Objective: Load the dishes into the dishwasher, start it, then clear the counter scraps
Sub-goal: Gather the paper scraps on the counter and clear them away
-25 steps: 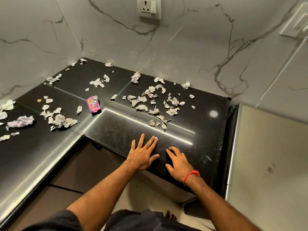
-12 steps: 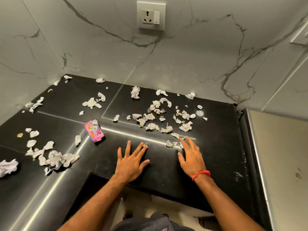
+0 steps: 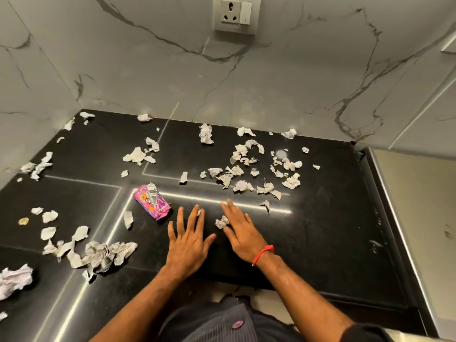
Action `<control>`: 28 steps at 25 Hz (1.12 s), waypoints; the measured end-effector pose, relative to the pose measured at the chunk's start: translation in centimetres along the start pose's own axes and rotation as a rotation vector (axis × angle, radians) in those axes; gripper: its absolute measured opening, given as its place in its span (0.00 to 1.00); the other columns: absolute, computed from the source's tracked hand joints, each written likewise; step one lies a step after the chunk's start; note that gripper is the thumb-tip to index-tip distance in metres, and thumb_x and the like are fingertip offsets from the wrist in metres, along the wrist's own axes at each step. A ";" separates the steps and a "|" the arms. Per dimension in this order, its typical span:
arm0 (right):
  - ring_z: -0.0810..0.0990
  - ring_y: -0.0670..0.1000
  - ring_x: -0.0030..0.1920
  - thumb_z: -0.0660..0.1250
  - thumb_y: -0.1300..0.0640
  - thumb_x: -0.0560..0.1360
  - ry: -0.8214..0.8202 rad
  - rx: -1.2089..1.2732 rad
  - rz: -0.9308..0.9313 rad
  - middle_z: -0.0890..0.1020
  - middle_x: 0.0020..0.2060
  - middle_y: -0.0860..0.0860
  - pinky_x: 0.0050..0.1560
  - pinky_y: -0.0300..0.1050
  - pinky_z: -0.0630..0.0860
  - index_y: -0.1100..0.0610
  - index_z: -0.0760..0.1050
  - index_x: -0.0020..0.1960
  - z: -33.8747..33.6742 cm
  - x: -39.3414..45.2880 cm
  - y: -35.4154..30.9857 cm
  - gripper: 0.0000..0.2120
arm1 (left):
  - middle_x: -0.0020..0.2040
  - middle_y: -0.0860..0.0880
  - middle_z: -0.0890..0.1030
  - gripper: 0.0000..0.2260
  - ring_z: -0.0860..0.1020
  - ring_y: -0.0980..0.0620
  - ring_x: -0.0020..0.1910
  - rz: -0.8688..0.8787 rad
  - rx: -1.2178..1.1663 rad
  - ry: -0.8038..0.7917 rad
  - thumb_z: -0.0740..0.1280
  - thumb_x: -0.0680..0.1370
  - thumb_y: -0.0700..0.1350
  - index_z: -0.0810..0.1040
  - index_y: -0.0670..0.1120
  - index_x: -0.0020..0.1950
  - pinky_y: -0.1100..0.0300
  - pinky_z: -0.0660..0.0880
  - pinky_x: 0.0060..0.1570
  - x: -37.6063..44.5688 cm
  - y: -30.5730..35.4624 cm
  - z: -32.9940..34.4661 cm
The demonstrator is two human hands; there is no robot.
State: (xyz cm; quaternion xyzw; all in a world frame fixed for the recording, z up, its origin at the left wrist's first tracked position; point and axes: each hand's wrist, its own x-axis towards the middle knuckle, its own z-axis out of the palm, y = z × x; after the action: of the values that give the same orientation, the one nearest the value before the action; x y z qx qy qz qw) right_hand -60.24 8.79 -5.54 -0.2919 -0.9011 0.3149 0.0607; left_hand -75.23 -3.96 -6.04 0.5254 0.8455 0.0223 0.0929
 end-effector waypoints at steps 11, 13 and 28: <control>0.79 0.49 0.55 0.64 0.61 0.78 0.319 0.176 0.369 0.78 0.64 0.56 0.62 0.36 0.69 0.52 0.67 0.75 -7.3 -1.0 6.1 0.26 | 0.82 0.53 0.35 0.34 0.30 0.43 0.78 0.271 0.048 -0.124 0.37 0.78 0.71 0.38 0.59 0.82 0.38 0.36 0.77 4.5 6.0 1.6; 0.77 0.49 0.59 0.64 0.61 0.78 0.441 0.170 0.351 0.77 0.66 0.55 0.64 0.33 0.66 0.54 0.68 0.74 -8.9 -0.3 7.5 0.25 | 0.82 0.54 0.35 0.35 0.30 0.43 0.78 0.189 0.041 -0.114 0.32 0.75 0.72 0.37 0.62 0.81 0.37 0.33 0.76 5.1 4.0 1.5; 0.67 0.51 0.73 0.61 0.65 0.77 0.351 0.243 0.098 0.70 0.73 0.52 0.75 0.41 0.59 0.54 0.66 0.75 -11.4 3.9 10.5 0.27 | 0.81 0.55 0.32 0.31 0.30 0.44 0.79 0.201 0.025 -0.118 0.45 0.82 0.66 0.36 0.58 0.81 0.35 0.35 0.76 9.5 13.1 -0.6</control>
State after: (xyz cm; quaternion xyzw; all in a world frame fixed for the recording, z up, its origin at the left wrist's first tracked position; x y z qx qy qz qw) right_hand -55.00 23.71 -3.06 -0.3761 -0.8168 0.3684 0.2359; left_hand -67.86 10.46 -4.92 0.6092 0.7817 -0.0099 0.1333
